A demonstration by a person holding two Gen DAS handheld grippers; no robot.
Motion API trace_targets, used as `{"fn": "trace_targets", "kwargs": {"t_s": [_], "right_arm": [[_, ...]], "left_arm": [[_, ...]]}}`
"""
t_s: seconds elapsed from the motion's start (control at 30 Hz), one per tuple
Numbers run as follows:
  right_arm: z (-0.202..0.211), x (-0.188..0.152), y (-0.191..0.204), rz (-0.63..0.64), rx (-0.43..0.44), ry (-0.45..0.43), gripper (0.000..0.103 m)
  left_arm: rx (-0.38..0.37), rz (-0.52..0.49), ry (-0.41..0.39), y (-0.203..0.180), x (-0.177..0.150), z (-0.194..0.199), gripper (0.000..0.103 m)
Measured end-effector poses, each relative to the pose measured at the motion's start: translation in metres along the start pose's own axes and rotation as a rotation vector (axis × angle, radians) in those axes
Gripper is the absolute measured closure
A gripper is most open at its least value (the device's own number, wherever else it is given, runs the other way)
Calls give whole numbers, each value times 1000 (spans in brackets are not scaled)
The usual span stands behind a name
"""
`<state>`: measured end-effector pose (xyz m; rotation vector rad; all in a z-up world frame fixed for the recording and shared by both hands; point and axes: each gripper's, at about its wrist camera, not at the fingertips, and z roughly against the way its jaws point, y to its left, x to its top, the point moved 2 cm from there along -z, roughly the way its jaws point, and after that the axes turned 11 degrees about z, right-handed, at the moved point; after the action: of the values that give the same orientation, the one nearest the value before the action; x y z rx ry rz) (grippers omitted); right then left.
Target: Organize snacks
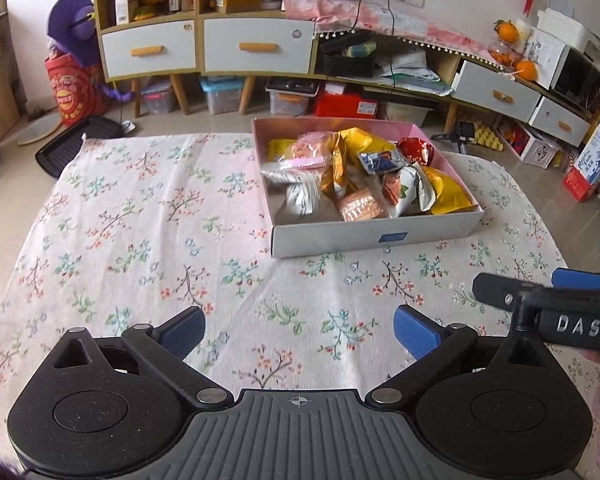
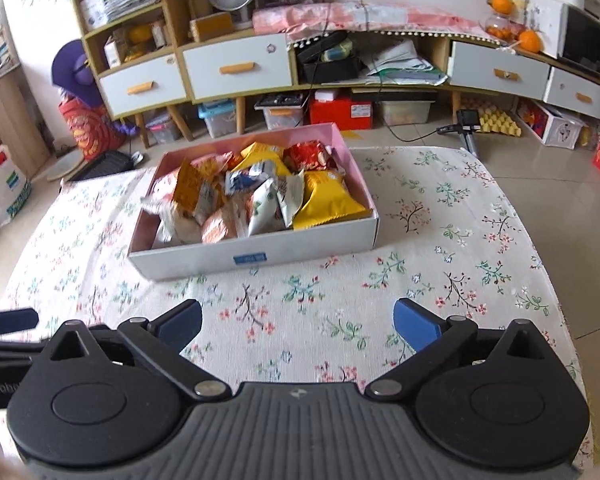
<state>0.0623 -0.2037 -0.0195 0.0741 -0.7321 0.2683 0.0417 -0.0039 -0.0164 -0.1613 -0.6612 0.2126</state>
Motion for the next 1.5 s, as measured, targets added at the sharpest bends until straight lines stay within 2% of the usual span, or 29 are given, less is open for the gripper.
{"fn": "trace_targets", "kwargs": {"t_s": [0.33,0.77,1.5], "right_arm": [[8,-6,9,82,-44,37,0],[7,-11,11,97,-65,68,0],[7,-11,10,84,-60,79,0]], "left_arm": [[73,-29,-5,-4,-7,8,0],[94,17,21,0,-10,7,0],[94,-6,40,-6,-16,5,0]]}}
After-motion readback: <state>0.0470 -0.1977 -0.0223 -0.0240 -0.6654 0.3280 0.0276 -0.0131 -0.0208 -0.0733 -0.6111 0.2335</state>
